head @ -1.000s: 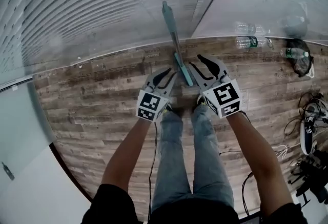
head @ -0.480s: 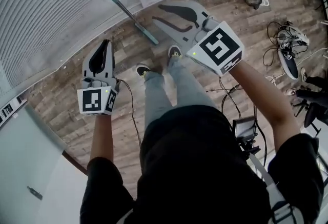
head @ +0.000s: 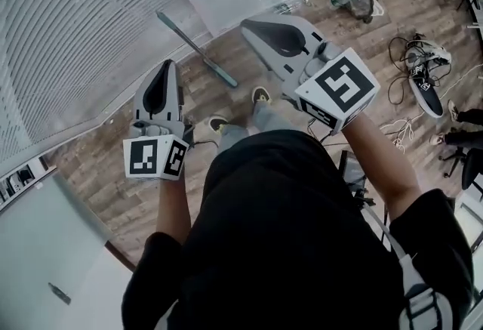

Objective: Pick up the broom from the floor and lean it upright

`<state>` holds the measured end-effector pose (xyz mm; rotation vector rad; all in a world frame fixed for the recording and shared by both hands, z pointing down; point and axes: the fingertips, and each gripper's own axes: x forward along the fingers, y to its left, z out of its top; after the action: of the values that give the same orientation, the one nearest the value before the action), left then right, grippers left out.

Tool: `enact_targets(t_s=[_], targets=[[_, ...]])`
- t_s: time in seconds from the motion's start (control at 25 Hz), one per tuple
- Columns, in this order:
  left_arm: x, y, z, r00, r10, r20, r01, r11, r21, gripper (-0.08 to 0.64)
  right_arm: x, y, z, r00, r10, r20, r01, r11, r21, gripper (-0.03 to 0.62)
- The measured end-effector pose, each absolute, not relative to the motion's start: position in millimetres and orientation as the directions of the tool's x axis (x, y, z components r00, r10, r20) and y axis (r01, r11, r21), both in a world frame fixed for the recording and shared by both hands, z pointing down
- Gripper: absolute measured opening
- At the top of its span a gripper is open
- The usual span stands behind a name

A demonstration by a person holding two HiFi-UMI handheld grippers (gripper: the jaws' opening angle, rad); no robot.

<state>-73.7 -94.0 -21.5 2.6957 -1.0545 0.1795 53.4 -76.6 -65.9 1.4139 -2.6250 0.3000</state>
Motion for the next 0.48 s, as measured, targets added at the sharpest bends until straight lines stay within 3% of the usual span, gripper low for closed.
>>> enact_targets(t_s=[0.48], targets=[[-68, -102, -69, 0.711, -0.692, 0.125, -0.703, -0.697, 0.141, 0.021, 79, -78, -107, -0.531, -0.835, 0.146, -0.847, 0.529, -0.05, 0.018]])
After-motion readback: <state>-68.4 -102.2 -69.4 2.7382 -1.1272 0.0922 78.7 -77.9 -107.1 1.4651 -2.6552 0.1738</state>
